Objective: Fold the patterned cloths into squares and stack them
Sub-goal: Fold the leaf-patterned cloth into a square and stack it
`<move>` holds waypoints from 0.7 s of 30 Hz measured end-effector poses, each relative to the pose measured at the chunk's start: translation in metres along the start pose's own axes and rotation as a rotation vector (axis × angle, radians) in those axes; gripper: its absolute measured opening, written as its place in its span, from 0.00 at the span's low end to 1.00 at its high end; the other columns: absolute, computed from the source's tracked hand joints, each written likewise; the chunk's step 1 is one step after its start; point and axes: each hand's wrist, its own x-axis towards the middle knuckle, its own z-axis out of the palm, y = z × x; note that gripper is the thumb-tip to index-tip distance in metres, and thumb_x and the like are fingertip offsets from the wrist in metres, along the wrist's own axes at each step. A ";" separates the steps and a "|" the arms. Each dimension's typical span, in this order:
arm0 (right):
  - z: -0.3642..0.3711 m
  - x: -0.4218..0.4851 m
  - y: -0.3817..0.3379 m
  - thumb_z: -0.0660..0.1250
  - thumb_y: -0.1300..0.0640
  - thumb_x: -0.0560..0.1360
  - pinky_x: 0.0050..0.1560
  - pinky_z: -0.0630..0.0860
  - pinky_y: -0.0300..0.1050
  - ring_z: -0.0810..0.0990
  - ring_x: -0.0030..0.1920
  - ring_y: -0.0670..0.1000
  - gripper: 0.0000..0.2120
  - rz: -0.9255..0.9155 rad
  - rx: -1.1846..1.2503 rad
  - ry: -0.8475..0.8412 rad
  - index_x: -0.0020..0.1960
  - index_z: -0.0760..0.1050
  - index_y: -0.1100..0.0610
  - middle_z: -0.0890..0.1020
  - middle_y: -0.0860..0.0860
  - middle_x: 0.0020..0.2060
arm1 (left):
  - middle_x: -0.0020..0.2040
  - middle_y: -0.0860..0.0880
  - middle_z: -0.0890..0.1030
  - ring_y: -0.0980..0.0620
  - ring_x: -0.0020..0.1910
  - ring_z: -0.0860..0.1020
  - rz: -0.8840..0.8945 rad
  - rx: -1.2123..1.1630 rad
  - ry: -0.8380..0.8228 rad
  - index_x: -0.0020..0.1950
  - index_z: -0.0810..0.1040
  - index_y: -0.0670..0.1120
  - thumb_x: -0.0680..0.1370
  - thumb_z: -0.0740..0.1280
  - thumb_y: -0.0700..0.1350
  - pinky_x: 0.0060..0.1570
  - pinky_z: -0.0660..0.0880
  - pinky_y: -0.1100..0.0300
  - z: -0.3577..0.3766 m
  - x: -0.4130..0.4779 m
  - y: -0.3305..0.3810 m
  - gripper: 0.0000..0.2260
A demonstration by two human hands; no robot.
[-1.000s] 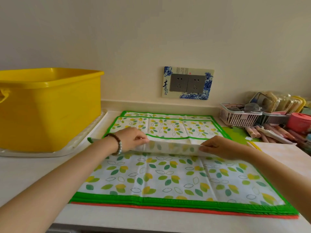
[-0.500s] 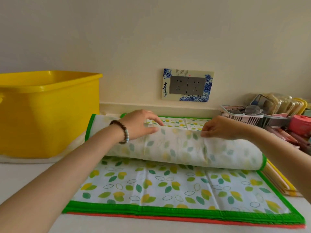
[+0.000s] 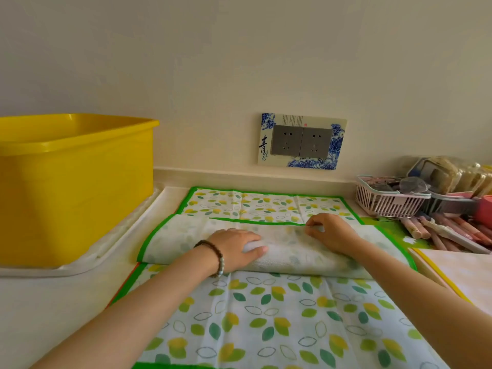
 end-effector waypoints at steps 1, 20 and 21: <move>0.002 0.003 0.000 0.65 0.52 0.76 0.54 0.75 0.47 0.78 0.53 0.52 0.11 0.008 0.001 0.018 0.56 0.78 0.54 0.81 0.51 0.54 | 0.74 0.55 0.64 0.53 0.72 0.63 -0.008 0.006 0.001 0.73 0.62 0.55 0.79 0.50 0.63 0.71 0.59 0.53 0.005 0.004 -0.003 0.25; 0.060 -0.026 -0.076 0.46 0.42 0.81 0.74 0.46 0.49 0.51 0.76 0.49 0.25 -0.004 -0.063 -0.079 0.75 0.55 0.47 0.55 0.47 0.76 | 0.78 0.55 0.46 0.55 0.76 0.44 -0.129 0.038 0.020 0.77 0.46 0.51 0.80 0.46 0.61 0.74 0.42 0.50 0.036 0.020 -0.013 0.29; 0.057 -0.027 -0.071 0.45 0.40 0.80 0.75 0.44 0.50 0.49 0.76 0.49 0.26 0.012 -0.078 -0.102 0.76 0.53 0.46 0.53 0.47 0.76 | 0.78 0.56 0.45 0.55 0.76 0.44 -0.136 0.046 0.016 0.77 0.46 0.52 0.79 0.46 0.63 0.74 0.41 0.49 0.036 0.020 -0.013 0.30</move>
